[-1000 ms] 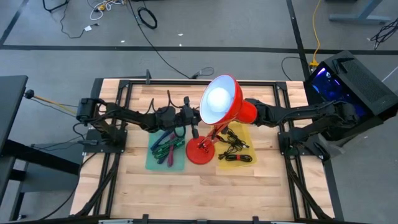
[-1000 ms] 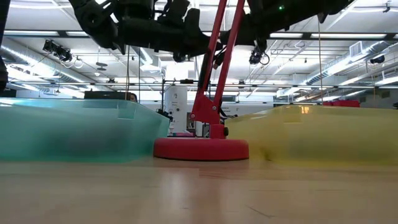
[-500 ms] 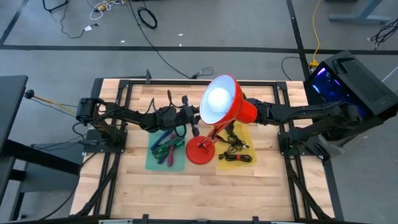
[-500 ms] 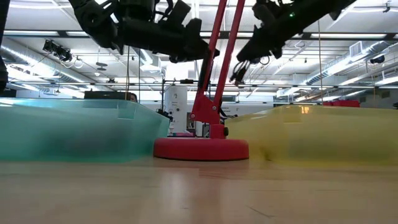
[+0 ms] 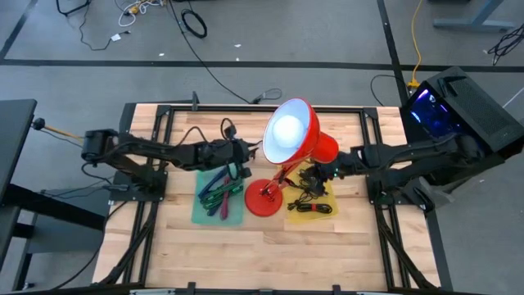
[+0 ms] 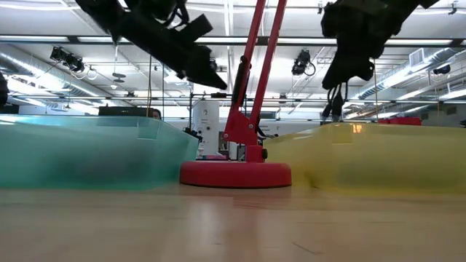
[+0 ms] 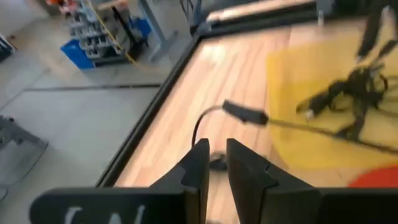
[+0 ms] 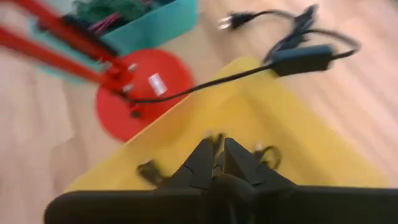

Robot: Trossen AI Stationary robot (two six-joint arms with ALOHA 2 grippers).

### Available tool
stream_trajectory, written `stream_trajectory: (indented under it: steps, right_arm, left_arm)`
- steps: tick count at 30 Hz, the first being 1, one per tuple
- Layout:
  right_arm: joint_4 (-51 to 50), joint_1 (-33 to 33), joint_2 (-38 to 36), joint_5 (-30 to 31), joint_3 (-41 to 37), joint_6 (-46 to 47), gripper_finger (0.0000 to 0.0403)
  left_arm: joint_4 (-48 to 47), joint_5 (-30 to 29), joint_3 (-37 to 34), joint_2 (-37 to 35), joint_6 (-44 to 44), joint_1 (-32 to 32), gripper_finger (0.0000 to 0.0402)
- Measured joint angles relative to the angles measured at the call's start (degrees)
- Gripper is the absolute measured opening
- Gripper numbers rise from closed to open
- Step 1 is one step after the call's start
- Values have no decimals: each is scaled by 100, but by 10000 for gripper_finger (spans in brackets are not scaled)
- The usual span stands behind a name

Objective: Pick & Place USB Port
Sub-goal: Put the black charger cable into the yellow bin

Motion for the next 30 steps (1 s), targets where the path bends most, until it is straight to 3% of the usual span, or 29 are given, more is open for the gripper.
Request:
stream_trajectory:
  steps: [8, 12, 18, 23, 30]
  right_arm:
    - [-166, 539, 109, 369, -2, 526, 20]
    - [110, 579, 188, 367, -193, 603, 55]
    - [1406, 578, 206, 134, -1033, 590, 120]
    - [1910, 507, 197, 129, -1403, 524, 172]
    - [2367, 326, -305, 769, -1353, -146, 219]
  left_arm:
    - [-2774, 495, 2, -1146, -805, -7, 61]
    - [-3720, 773, 2, -1559, -1256, -9, 62]
    - [-4179, 837, 2, -1882, -1439, -116, 62]
    - [-4276, 820, 0, -1903, -1502, -228, 62]
    - [-4298, 810, 2, -1855, -1686, -439, 62]
